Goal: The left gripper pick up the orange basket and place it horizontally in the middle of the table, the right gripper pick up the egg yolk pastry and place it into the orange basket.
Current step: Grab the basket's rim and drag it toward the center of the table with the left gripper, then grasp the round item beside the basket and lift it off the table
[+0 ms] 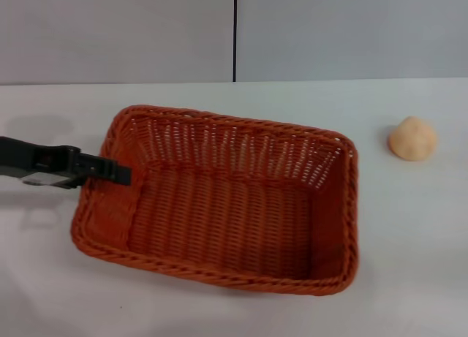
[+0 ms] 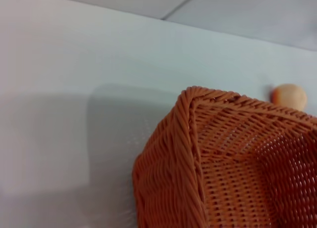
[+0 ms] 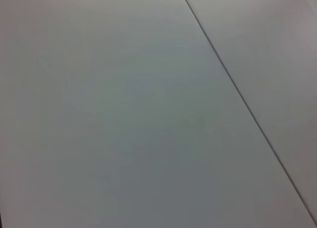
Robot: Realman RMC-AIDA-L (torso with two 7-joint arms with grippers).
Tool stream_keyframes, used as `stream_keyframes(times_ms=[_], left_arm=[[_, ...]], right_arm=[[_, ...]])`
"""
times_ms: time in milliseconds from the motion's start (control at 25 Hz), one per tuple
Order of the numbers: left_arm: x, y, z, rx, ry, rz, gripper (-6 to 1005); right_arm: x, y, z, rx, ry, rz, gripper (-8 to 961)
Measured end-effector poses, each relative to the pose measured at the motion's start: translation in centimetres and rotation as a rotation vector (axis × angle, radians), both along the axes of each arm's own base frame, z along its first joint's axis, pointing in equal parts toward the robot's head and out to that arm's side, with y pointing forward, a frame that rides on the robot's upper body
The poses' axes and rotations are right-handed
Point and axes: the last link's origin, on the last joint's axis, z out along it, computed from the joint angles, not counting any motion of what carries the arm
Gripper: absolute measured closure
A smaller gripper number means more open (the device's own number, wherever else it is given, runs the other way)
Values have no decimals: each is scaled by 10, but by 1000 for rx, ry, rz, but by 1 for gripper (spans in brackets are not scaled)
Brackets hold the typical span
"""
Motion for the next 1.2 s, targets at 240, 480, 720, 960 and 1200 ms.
stream_keyframes(times_ms=[240, 480, 720, 960, 1200], left_arm=[[0, 6, 3, 2, 38, -8, 234], [-18, 15, 31, 84, 139, 27, 235], [-18, 26, 51, 245, 107, -22, 237], [-5, 53, 53, 550, 9, -195, 238], [-3, 69, 46, 807, -184, -355, 239]], right_arm=[[0, -1, 0, 1, 0, -2, 343], [-1, 0, -1, -2, 0, 1, 345], [1, 2, 5, -45, 68, 79, 347], [-3, 25, 35, -385, 227, 307, 349], [-11, 36, 59, -696, 255, 340, 351]])
